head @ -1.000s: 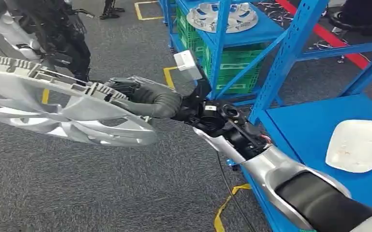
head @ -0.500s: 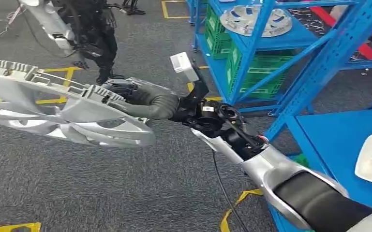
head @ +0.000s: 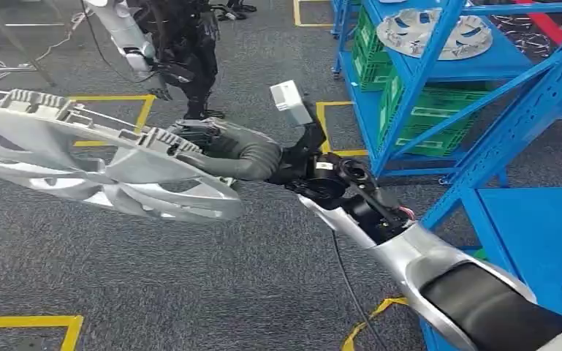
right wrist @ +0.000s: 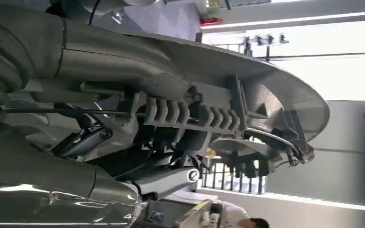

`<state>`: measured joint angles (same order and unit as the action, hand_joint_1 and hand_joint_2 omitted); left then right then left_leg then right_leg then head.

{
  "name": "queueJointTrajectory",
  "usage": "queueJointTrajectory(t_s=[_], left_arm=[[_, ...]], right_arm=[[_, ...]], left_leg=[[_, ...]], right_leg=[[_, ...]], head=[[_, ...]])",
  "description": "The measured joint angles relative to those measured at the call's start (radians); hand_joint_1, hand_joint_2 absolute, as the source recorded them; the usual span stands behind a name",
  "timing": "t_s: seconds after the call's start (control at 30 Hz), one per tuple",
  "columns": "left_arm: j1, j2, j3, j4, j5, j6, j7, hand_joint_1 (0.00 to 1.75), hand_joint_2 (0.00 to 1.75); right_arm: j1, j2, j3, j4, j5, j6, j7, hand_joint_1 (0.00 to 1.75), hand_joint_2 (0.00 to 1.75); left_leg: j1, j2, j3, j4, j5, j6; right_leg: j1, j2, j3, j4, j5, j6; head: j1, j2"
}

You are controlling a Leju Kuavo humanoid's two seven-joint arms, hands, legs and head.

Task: Take the parts from the cabinet and place them on the table.

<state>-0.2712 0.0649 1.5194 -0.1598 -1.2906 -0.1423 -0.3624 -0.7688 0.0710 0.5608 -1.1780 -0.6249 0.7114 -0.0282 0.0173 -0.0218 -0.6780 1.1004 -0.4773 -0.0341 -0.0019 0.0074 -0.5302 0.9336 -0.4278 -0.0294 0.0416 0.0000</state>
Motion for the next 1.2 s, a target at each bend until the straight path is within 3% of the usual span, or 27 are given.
queueJointTrajectory(t_s=[0.07,0.1,0.13,0.17,0.2,0.23,0.27,0.3,0.4,0.43,0.47,0.53,0.57,0.6,0.63,0.67,0.73,0.77,0.9,0.93,0.97,1.0,1.07,1.1,1.13,1.17,1.2], left_arm=[[0.001,-0.001,0.000,0.000,0.001,0.005,-0.002,0.00,1.75],[0.002,-0.002,0.000,0.000,0.002,0.006,-0.002,0.00,1.75],[0.004,-0.002,0.000,0.000,0.004,0.006,-0.001,0.00,1.75],[0.003,-0.001,0.000,0.000,0.007,0.004,0.001,0.00,1.75],[0.002,-0.001,0.000,0.000,0.011,-0.003,0.009,0.00,1.75],[0.002,0.000,0.000,0.000,0.015,-0.017,0.019,0.00,1.75],[0.000,-0.001,0.000,0.000,0.021,-0.041,0.028,0.00,1.75],[0.001,0.000,0.000,0.000,0.030,-0.068,0.037,0.00,1.75],[0.003,0.001,0.000,0.000,0.034,-0.092,0.046,0.00,1.75],[0.003,0.002,0.000,0.000,0.034,-0.092,0.047,0.00,1.75],[0.001,0.004,0.000,0.000,0.034,-0.091,0.047,0.00,1.75],[0.000,0.004,0.000,0.000,0.034,-0.093,0.047,0.00,1.75],[0.000,0.005,0.000,0.000,0.034,-0.095,0.048,0.00,1.75],[0.000,0.005,0.000,0.000,0.034,-0.095,0.051,0.00,1.75],[0.000,0.004,0.000,0.000,0.034,-0.096,0.051,0.00,1.75],[0.000,0.004,0.000,0.000,0.034,-0.099,0.051,0.00,1.75],[0.000,0.004,0.000,0.000,0.034,-0.099,0.051,0.00,1.75],[0.000,0.002,0.000,0.000,0.034,-0.099,0.051,0.00,1.75],[0.006,0.002,0.000,0.000,0.033,-0.097,0.054,0.00,1.75],[0.006,0.004,0.000,0.000,0.031,-0.097,0.054,0.00,1.75],[0.006,0.002,0.000,0.000,0.031,-0.097,0.054,0.00,1.75],[0.003,0.005,0.000,0.000,0.031,-0.097,0.054,0.00,1.75],[0.003,0.006,0.000,0.000,0.031,-0.097,0.054,0.00,1.75],[0.005,0.006,0.000,0.000,0.031,-0.097,0.055,0.00,1.75],[0.006,0.006,0.000,0.000,0.031,-0.097,0.055,0.00,1.75],[0.007,0.006,0.000,0.000,0.031,-0.097,0.055,0.00,1.75],[0.006,0.008,0.000,0.000,0.031,-0.097,0.055,0.00,1.75]], right_arm=[[0.001,0.000,0.001,0.000,0.000,0.004,-0.002,1.75,1.75],[0.001,0.000,0.001,0.002,0.000,0.005,-0.003,1.75,1.75],[0.001,0.000,0.001,0.003,0.001,0.007,-0.003,1.75,1.75],[0.001,0.000,0.002,0.003,0.001,0.010,-0.006,1.75,1.75],[-0.001,0.000,0.002,0.003,0.002,0.014,-0.010,1.75,1.75],[-0.004,0.000,0.002,0.003,0.003,0.019,-0.016,1.75,1.75],[-0.007,0.000,0.002,0.003,0.004,0.021,-0.021,1.75,1.75],[-0.011,0.000,0.002,0.004,0.005,0.024,-0.022,1.75,1.75],[-0.014,0.000,0.002,0.006,0.006,0.029,-0.025,1.75,1.75],[-0.014,0.000,0.002,0.006,0.007,0.029,-0.025,1.75,1.75],[-0.015,0.000,0.002,0.007,0.008,0.029,-0.026,1.75,1.75],[-0.015,0.000,0.002,0.012,0.008,0.031,-0.031,1.75,1.75],[-0.014,0.000,0.002,0.015,0.009,0.031,-0.031,1.75,1.75],[-0.013,0.000,0.002,0.018,0.012,0.031,-0.032,1.75,1.75],[-0.013,-0.001,0.002,0.020,0.016,0.031,-0.032,1.75,1.75],[-0.013,-0.001,0.002,0.021,0.018,0.031,-0.031,1.75,1.75],[-0.016,-0.001,0.002,0.021,0.018,0.031,-0.032,1.75,1.75],[-0.018,-0.001,0.002,0.022,0.018,0.031,-0.032,1.75,1.75],[-0.019,-0.001,0.002,0.022,0.021,0.031,-0.032,1.75,1.75],[-0.019,-0.001,0.002,0.022,0.022,0.031,-0.032,1.75,1.75],[-0.019,-0.001,0.003,0.023,0.023,0.031,-0.032,1.75,1.75],[-0.021,-0.001,0.003,0.023,0.023,0.032,-0.035,1.75,1.75],[-0.021,-0.001,0.003,0.024,0.023,0.033,-0.036,1.75,1.75],[-0.020,-0.001,0.003,0.026,0.023,0.033,-0.035,1.75,1.75],[-0.018,-0.001,0.003,0.028,0.023,0.033,-0.035,1.75,1.75],[-0.016,-0.001,0.003,0.029,0.024,0.033,-0.035,1.75,1.75],[-0.017,-0.001,0.003,0.029,0.024,0.033,-0.034,1.75,1.75]], left_leg=[[0.003,0.006,-0.074,0.152,-0.053,-0.009],[0.004,0.008,-0.086,0.172,-0.049,-0.012],[0.007,0.012,-0.072,0.141,-0.024,-0.015],[0.010,0.017,-0.034,0.067,0.015,-0.017],[0.012,0.024,0.018,-0.032,0.059,-0.018],[0.013,0.049,0.066,-0.118,0.089,-0.020],[0.003,0.064,0.078,-0.143,0.078,-0.014],[0.003,0.044,0.075,-0.145,0.084,0.002],[0.002,0.029,0.073,-0.143,0.083,0.020],[0.005,0.024,0.077,-0.146,0.085,0.028],[0.005,0.020,0.077,-0.146,0.085,0.034],[0.002,0.012,0.077,-0.146,0.085,0.041],[-0.001,0.005,0.077,-0.146,0.085,0.042],[-0.003,-0.003,0.077,-0.146,0.085,0.042],[-0.005,-0.011,0.078,-0.146,0.085,0.042],[-0.005,-0.021,0.078,-0.146,0.085,0.042],[-0.006,-0.036,0.081,-0.146,0.085,0.042],[-0.006,-0.040,0.078,-0.145,0.086,0.040],[-0.001,-0.066,0.068,-0.153,0.099,0.015],[-0.002,-0.063,0.065,-0.149,0.093,0.013],[-0.006,-0.026,0.052,-0.121,0.069,0.008],[-0.004,-0.008,0.019,-0.054,0.029,0.002],[-0.001,0.003,-0.061,0.115,-0.041,-0.009],[0.001,0.005,-0.086,0.167,-0.053,-0.013],[0.005,0.009,-0.087,0.167,-0.040,-0.017],[0.009,0.014,-0.063,0.119,-0.010,-0.020],[0.012,0.020,-0.015,0.030,0.034,-0.023]], right_leg=[[0.001,-0.017,-0.002,0.000,-0.001,-0.001],[0.001,-0.025,-0.002,0.000,-0.001,0.000],[0.001,-0.033,-0.002,0.001,-0.002,0.000],[0.001,-0.040,-0.001,0.001,-0.003,0.003],[0.000,-0.047,-0.001,0.004,-0.006,0.007],[0.000,-0.051,0.000,0.009,-0.010,0.013],[0.011,-0.055,-0.006,0.015,-0.016,0.021],[0.009,-0.058,-0.006,0.016,-0.017,0.024],[0.008,-0.072,0.000,0.015,-0.022,0.037],[0.002,-0.058,-0.008,0.030,-0.037,0.044],[0.001,-0.035,-0.026,0.075,-0.069,0.046],[0.000,-0.018,-0.103,0.248,-0.149,0.050],[0.000,-0.015,-0.141,0.327,-0.174,0.050],[0.000,-0.013,-0.163,0.366,-0.177,0.048],[0.001,-0.012,-0.158,0.349,-0.154,0.044],[0.003,-0.009,-0.132,0.287,-0.112,0.038],[0.006,0.015,-0.053,0.110,-0.020,0.022],[0.008,0.050,-0.029,0.050,-0.011,0.014],[0.012,0.028,-0.007,0.020,-0.013,0.009],[-0.004,0.015,0.004,-0.002,-0.002,0.005],[0.001,0.010,0.007,-0.011,0.003,0.003],[0.002,0.000,0.005,-0.012,0.006,-0.004],[0.003,-0.017,0.002,-0.011,0.005,-0.004],[0.002,-0.024,0.001,-0.011,0.005,-0.004],[0.002,-0.033,0.001,-0.011,0.004,-0.003],[0.001,-0.039,0.001,-0.010,0.003,-0.001],[0.001,-0.045,0.001,-0.006,0.001,0.002]], head=[[-0.010,0.000],[-0.015,0.000],[-0.018,0.000],[-0.021,0.000],[-0.021,0.000],[-0.022,0.000],[-0.027,0.000],[-0.022,0.000],[-0.015,0.000],[-0.013,0.000],[-0.010,0.000],[0.005,0.000],[0.008,0.000],[0.011,0.000],[0.011,0.000],[0.014,0.000],[0.021,0.000],[0.022,0.000],[0.024,0.000],[0.022,0.000],[0.017,0.000],[0.006,0.000],[-0.004,0.000],[-0.010,0.000],[-0.015,0.000],[-0.018,0.000],[-0.019,0.000]])
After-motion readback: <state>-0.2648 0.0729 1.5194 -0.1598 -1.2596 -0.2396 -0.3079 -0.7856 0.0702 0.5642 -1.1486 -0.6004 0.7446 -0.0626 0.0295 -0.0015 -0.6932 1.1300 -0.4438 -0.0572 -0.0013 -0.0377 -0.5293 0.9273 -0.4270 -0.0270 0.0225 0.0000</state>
